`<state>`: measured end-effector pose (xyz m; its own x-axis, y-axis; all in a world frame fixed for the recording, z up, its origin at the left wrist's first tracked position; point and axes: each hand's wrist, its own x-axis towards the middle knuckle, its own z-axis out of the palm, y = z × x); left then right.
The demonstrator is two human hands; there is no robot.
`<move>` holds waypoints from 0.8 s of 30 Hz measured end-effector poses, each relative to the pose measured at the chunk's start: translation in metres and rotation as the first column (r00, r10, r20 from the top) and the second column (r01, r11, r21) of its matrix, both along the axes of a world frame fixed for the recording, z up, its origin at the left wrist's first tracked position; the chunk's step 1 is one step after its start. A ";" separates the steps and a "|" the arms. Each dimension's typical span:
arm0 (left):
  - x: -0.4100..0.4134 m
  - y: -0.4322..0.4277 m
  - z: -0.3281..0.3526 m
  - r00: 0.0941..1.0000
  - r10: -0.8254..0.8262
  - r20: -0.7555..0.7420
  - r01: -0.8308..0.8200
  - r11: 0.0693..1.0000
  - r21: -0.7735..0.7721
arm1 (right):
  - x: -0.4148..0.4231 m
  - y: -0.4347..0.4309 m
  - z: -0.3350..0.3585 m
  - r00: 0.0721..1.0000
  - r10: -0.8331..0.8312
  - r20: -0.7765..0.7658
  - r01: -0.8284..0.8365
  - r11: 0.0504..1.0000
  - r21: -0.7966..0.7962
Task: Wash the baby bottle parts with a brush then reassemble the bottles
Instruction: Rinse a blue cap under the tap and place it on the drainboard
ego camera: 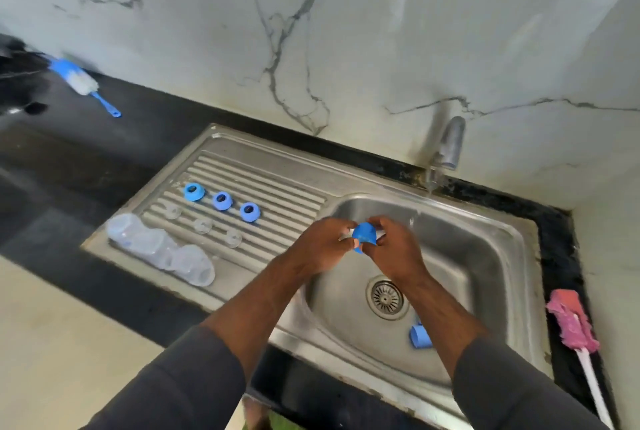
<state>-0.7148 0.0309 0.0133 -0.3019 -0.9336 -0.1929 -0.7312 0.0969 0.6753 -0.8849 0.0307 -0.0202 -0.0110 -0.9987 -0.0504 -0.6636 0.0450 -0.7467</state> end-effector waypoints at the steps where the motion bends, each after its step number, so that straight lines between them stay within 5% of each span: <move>1: 0.020 -0.004 0.004 1.000 0.030 -0.002 -0.030 1.000 -0.008 | 0.017 -0.011 0.002 0.999 0.025 -0.020 -0.026 0.999 -0.022; 12: 0.237 -0.088 0.028 0.964 0.267 0.024 -0.266 0.964 -0.027 | 0.246 -0.129 0.019 0.956 0.237 -0.173 -0.249 0.967 -0.053; 18: 0.325 -0.117 0.012 0.876 0.483 -0.008 -0.482 0.875 0.047 | 0.336 -0.187 0.003 0.898 0.350 -0.268 -0.362 0.932 0.004; 24: 0.357 -0.129 -0.015 0.865 0.500 0.041 -0.502 0.859 0.098 | 0.383 -0.205 -0.028 0.832 0.417 -0.365 -0.420 0.904 0.075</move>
<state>-0.3576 -0.0986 -0.0017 0.2047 -0.9330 -0.2959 -0.6713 -0.3538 0.6513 -0.5015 -0.1746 -0.0481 0.3922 -0.9123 -0.1181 -0.8411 -0.3037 -0.4476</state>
